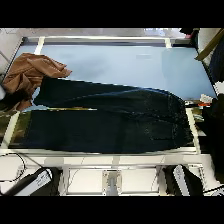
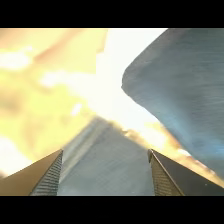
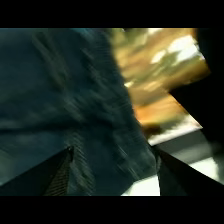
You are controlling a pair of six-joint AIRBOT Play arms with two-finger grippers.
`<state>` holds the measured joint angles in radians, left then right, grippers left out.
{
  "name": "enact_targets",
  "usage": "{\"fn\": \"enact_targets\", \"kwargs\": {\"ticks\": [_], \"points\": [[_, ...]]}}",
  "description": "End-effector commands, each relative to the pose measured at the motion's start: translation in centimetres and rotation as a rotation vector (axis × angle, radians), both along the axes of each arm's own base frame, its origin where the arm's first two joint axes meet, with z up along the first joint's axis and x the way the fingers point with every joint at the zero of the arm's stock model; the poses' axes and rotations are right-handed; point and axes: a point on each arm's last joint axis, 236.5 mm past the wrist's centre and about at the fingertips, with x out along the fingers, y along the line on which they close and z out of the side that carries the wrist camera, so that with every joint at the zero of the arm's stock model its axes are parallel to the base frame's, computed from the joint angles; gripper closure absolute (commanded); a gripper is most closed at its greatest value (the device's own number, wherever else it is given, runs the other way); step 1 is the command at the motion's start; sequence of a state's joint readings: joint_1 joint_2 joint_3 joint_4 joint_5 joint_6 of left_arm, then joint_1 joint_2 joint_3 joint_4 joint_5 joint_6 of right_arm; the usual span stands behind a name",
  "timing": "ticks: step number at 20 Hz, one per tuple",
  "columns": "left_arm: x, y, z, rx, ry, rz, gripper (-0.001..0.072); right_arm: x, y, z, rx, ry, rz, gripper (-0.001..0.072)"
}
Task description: Fold the clothes and pants, and hang the long-sleeved shirts on hangers.
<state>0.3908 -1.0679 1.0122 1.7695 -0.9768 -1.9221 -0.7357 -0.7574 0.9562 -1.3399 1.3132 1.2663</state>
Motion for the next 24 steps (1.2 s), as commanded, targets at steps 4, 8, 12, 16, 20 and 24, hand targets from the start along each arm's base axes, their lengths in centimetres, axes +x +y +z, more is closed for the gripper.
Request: {"fn": "enact_targets", "kwargs": {"ticks": [4,8,12,16,20,24], "points": [[-20.1,6.1,-1.4,-0.114,0.083,0.542,0.0206,-1.7,1.0,-3.1,0.060,0.078,-0.022,0.0163],[-23.4,5.2,-6.3,-0.588,-0.040,0.749,0.0361,-0.9,2.1,-2.8,0.104,0.042,-0.011,0.0163],[-21.7,3.0,-8.9,-0.801,-0.058,0.573,0.0218,-0.3,3.8,-2.5,0.177,0.016,0.010,0.0163],[-20.8,1.4,-10.5,-0.870,-0.047,0.431,0.0149,1.2,5.7,-1.5,0.267,-0.057,0.021,0.0163],[-19.6,-0.7,-13.6,-0.920,0.016,0.354,0.0240,1.7,6.4,-1.1,0.296,-0.083,0.029,0.0163],[-17.9,-0.7,-15.5,-0.880,0.052,0.295,0.0245,1.2,6.9,-1.3,0.313,-0.061,0.038,0.0163]]}}
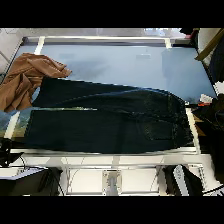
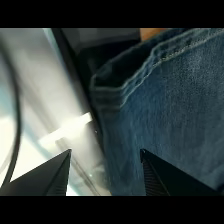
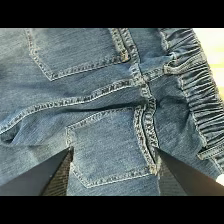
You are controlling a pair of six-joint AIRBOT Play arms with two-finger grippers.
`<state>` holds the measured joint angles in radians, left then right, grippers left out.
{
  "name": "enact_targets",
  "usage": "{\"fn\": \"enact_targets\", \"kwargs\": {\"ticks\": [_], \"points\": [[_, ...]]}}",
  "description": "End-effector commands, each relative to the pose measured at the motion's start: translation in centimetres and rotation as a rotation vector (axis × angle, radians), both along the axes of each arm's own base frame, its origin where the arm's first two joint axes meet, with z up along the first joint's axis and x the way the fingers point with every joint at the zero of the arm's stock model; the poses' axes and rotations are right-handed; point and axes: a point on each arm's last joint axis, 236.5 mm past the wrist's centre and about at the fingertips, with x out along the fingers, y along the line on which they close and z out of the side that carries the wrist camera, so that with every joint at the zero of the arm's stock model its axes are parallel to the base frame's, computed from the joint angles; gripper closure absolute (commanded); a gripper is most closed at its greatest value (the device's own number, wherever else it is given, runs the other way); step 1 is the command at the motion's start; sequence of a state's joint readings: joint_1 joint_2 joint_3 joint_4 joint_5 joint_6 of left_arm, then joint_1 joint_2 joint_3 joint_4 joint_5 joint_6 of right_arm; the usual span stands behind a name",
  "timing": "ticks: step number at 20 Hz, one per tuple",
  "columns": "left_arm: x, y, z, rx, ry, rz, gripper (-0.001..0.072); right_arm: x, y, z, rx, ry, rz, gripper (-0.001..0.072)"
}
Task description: Fold the clothes and pants, and hang the long-sleeved shirts on hangers.
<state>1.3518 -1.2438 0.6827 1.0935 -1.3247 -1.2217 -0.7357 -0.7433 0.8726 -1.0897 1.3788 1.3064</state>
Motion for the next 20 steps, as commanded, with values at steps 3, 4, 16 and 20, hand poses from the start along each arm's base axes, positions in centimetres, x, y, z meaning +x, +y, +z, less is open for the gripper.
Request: {"fn": "enact_targets", "kwargs": {"ticks": [3,4,16,20], "points": [[2.0,0.0,-2.1,0.049,0.004,-0.076,0.0245,-0.3,0.8,0.0,0.031,0.013,0.016,0.0163],[2.3,0.1,-2.2,0.059,0.003,-0.082,0.0246,-0.3,0.8,-0.1,0.032,0.013,0.017,0.0163],[7.5,-1.5,-0.7,0.045,-0.125,-0.124,0.0694,-5.4,-3.6,-1.7,-0.170,0.249,-0.007,0.0164],[7.7,-1.0,0.3,0.085,-0.141,-0.126,0.0694,-9.4,-6.3,-5.9,-0.080,0.334,-0.205,0.0231]]}}
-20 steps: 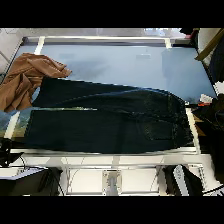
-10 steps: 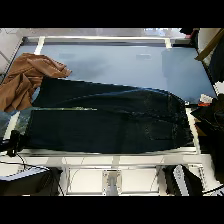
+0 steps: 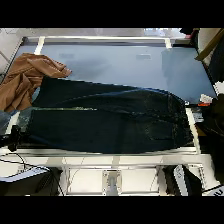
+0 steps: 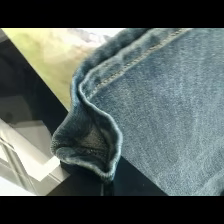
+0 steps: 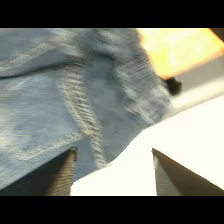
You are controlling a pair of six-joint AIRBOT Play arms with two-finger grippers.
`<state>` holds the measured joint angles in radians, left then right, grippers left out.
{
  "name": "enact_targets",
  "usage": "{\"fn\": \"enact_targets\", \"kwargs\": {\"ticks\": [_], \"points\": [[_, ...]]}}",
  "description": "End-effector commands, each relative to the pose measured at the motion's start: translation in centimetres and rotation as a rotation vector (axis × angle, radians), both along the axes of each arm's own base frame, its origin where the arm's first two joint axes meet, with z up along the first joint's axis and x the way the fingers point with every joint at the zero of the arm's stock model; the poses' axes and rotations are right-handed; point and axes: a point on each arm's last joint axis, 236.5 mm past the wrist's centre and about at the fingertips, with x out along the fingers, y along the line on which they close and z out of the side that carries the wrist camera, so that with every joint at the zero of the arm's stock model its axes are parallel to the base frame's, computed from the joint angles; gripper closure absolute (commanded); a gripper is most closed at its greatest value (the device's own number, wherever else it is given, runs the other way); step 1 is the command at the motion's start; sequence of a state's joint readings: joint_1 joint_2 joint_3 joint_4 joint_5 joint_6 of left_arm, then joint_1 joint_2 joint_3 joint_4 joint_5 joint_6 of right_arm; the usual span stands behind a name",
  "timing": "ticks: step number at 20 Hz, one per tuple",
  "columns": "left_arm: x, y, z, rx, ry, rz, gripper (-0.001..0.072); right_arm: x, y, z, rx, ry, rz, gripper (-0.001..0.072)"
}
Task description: Fold the clothes and pants, and hang the long-sleeved shirts on hangers.
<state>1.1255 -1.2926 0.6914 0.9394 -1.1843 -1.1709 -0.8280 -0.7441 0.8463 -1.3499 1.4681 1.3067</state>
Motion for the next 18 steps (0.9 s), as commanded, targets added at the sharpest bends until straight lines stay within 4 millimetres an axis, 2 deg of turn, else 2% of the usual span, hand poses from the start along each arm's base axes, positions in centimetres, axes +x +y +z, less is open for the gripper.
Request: {"fn": "enact_targets", "kwargs": {"ticks": [1,4,5,6,7,8,11,13,15,16,18], "points": [[0.3,0.2,0.8,0.019,-0.017,-0.002,0.0694,-3.9,-2.0,-3.9,0.077,0.065,-0.178,0.0241],[0.3,0.2,0.8,0.019,-0.017,-0.003,0.0694,-7.4,-0.3,-8.5,0.374,0.083,-0.304,0.0253],[0.3,0.2,0.8,0.019,-0.017,-0.003,0.0694,-8.1,-1.0,-9.8,0.414,0.087,-0.387,0.0252],[0.3,0.2,0.8,0.019,-0.017,-0.003,0.0694,-7.7,-2.1,-10.4,0.439,0.054,-0.476,0.0235],[0.3,0.2,0.7,0.021,-0.017,-0.002,0.0694,-7.0,-2.7,-10.7,0.458,0.015,-0.511,0.0118],[0.3,0.3,0.7,0.024,-0.017,0.000,0.0694,-6.5,-3.2,-11.1,0.464,-0.003,-0.523,0.0037],[0.3,0.5,0.5,0.029,-0.015,0.005,0.0694,-5.9,-3.7,-11.7,0.464,-0.025,-0.514,0.0040],[0.4,0.7,0.4,0.033,-0.014,0.009,0.0694,-4.4,-3.9,-11.3,0.457,-0.106,-0.463,0.0043],[0.4,0.7,0.4,0.033,-0.013,0.011,0.0694,-3.6,-4.5,-11.5,0.436,-0.152,-0.470,0.0083],[0.4,0.7,0.4,0.032,-0.014,0.011,0.0694,-3.9,-4.4,-12.1,0.429,-0.142,-0.476,0.0111],[0.4,0.7,0.4,0.033,-0.013,0.010,0.0694,-4.0,-3.2,-13.3,0.467,-0.127,-0.466,0.0111]]}}
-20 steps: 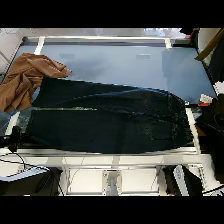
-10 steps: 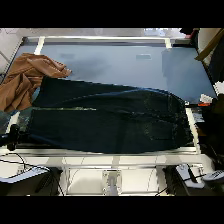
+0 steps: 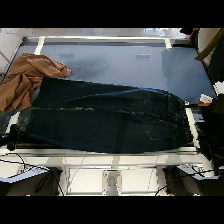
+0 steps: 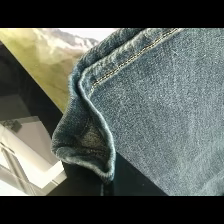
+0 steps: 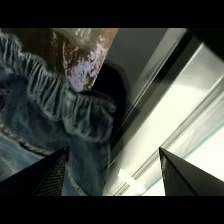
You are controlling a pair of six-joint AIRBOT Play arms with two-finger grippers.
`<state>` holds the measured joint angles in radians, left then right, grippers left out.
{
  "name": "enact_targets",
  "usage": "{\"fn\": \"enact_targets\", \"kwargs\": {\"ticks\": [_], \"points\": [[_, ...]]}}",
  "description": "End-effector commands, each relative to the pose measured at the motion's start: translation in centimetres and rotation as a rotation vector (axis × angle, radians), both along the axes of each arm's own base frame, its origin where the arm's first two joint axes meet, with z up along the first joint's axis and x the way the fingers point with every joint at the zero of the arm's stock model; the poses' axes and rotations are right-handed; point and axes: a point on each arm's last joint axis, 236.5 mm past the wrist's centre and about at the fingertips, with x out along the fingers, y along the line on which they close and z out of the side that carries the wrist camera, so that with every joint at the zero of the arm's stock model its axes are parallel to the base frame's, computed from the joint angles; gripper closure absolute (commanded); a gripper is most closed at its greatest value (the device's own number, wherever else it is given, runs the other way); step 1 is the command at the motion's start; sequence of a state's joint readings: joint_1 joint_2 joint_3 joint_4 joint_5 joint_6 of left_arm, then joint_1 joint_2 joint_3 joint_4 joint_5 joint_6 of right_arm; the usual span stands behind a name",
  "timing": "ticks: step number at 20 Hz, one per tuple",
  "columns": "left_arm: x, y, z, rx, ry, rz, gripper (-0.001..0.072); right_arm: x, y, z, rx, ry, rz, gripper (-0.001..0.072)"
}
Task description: Fold the clothes and pants, and hang the long-sleeved shirts on hangers.
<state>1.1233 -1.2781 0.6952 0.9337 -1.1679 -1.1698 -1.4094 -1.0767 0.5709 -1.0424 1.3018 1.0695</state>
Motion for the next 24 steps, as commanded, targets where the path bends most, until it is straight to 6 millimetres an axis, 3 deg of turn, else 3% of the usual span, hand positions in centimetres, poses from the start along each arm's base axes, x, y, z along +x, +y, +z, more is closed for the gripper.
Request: {"fn": "enact_targets", "kwargs": {"ticks": [1,3,8,12,13,14,15,16,19,22,24], "points": [[0.0,0.1,0.0,0.004,0.000,0.002,0.0694,0.5,0.9,-1.5,0.031,-0.031,-0.010,0.0112],[0.0,0.1,0.0,0.004,0.000,0.002,0.0694,0.6,1.9,-2.2,0.069,-0.032,-0.019,0.0164],[0.0,0.1,-0.1,0.004,0.000,0.002,0.0694,1.7,2.6,-2.9,0.066,-0.060,-0.010,0.0165],[0.0,0.1,0.0,0.004,0.000,0.002,0.0694,4.0,5.4,-4.3,0.132,-0.055,0.101,0.0170],[0.0,0.1,0.0,0.003,0.000,0.002,0.0694,4.8,5.8,-4.4,0.141,-0.066,0.109,0.0285],[0.0,0.1,0.0,0.004,0.000,0.002,0.0694,5.5,6.0,-4.3,0.140,-0.081,0.113,0.0460],[0.0,0.0,0.0,0.002,-0.001,-0.001,0.0694,6.0,6.1,-3.7,0.144,-0.101,0.116,0.0598],[0.1,0.1,0.2,0.005,-0.006,-0.012,0.0694,6.5,6.2,-2.8,0.149,-0.126,0.129,0.0637],[0.9,1.2,3.0,0.043,-0.045,-0.044,0.0695,7.2,5.3,1.7,0.088,-0.187,0.221,0.0638],[2.1,3.0,8.0,0.151,-0.110,-0.077,0.0695,6.4,2.3,6.5,-0.055,-0.129,0.280,0.0638],[2.5,3.4,11.0,0.212,-0.145,-0.091,0.0696,5.6,1.7,9.8,-0.117,-0.109,0.350,0.0639]]}}
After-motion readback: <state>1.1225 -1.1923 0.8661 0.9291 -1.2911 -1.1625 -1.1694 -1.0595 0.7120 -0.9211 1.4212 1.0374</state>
